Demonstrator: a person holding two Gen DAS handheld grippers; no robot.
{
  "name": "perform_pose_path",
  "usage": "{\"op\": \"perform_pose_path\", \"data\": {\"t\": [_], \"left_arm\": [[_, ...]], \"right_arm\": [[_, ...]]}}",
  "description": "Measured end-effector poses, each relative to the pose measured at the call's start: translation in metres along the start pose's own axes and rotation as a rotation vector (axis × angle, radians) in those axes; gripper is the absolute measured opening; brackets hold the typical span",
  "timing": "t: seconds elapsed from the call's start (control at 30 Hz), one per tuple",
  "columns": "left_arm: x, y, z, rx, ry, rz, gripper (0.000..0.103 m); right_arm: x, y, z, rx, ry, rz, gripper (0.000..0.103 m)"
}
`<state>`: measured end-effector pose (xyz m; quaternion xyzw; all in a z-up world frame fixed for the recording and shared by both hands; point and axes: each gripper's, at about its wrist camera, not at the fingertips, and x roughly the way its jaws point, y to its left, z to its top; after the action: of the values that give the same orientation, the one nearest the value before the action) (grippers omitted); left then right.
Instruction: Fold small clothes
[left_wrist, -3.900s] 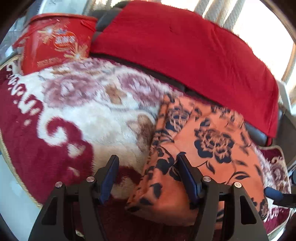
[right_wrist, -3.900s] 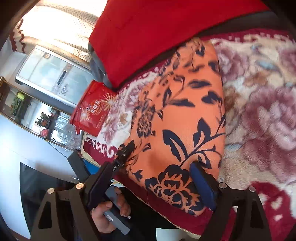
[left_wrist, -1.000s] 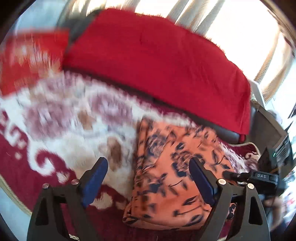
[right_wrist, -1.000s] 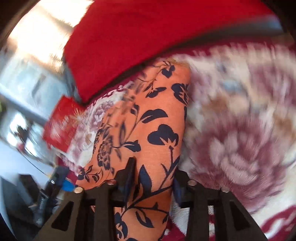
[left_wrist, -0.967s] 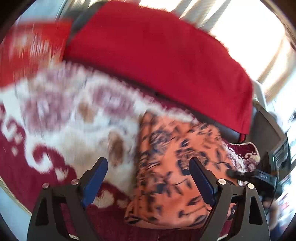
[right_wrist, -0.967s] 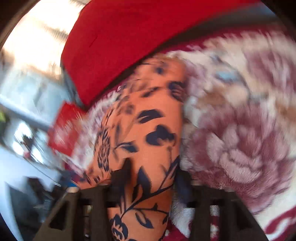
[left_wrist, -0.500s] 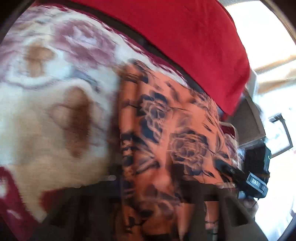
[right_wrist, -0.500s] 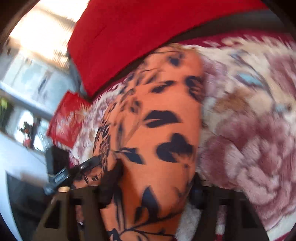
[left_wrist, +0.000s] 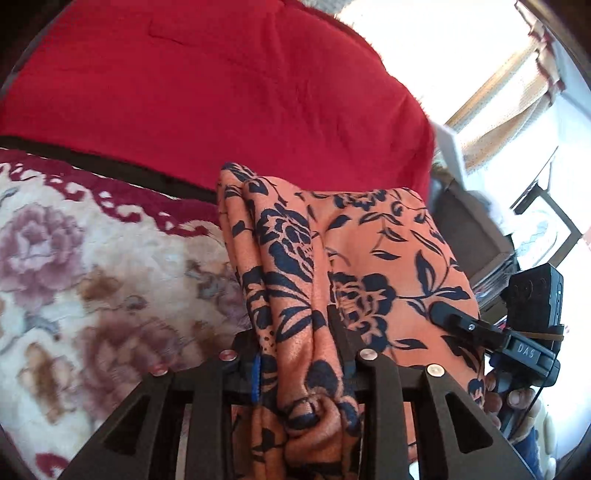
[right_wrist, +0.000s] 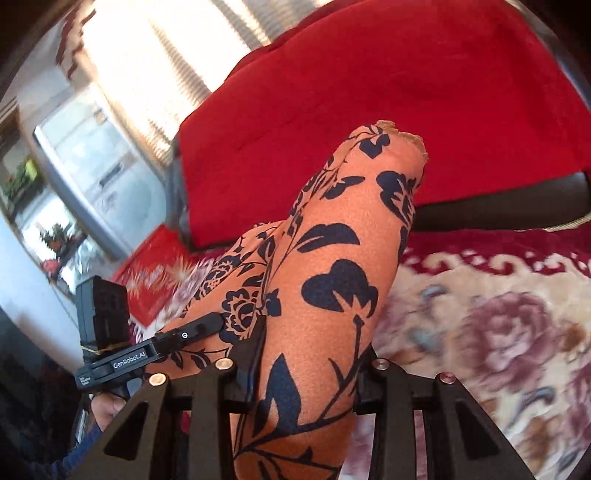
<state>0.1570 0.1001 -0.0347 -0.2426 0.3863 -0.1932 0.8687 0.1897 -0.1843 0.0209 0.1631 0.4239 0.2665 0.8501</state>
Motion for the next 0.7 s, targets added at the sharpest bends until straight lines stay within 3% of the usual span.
{"op": "perform_pose_path", "data": {"t": [0.03,0.07,0.13,0.2,0.3,0.47,0.5,0.6,0.7], "left_arm": [[0.010,-0.003,-0.004,0.006,0.016,0.039,0.036],[0.022,-0.002,-0.008,0.000,0.036,0.103,0.047],[0.037,0.006,-0.015,-0.025,0.062,0.206,0.056],[0.037,0.012,-0.026,-0.025,0.057,0.235,0.059],[0.025,0.013,-0.036,0.028,0.020,0.297,0.065],[0.010,-0.012,-0.049,0.106,-0.025,0.364,0.067],[0.010,-0.016,-0.052,0.132,-0.026,0.387,0.068],[0.016,-0.018,-0.059,0.189,-0.022,0.437,0.068],[0.011,-0.019,-0.058,0.198,-0.018,0.441,0.068]], "right_arm": [[0.005,-0.019,0.000,0.053,0.015,-0.023,0.064],[0.010,-0.038,-0.003,0.108,0.028,-0.069,0.077],[0.014,-0.072,-0.019,0.198,0.032,-0.185,0.076],[0.006,-0.081,-0.036,0.217,0.004,-0.181,0.076],[-0.006,-0.056,-0.048,0.124,-0.045,-0.210,0.076],[-0.005,-0.004,-0.047,-0.040,-0.071,-0.166,0.077],[-0.003,-0.004,-0.048,-0.056,-0.063,-0.157,0.079],[0.044,-0.004,-0.069,-0.071,0.088,-0.186,0.083],[0.048,0.006,-0.080,-0.132,0.059,-0.252,0.083]]}}
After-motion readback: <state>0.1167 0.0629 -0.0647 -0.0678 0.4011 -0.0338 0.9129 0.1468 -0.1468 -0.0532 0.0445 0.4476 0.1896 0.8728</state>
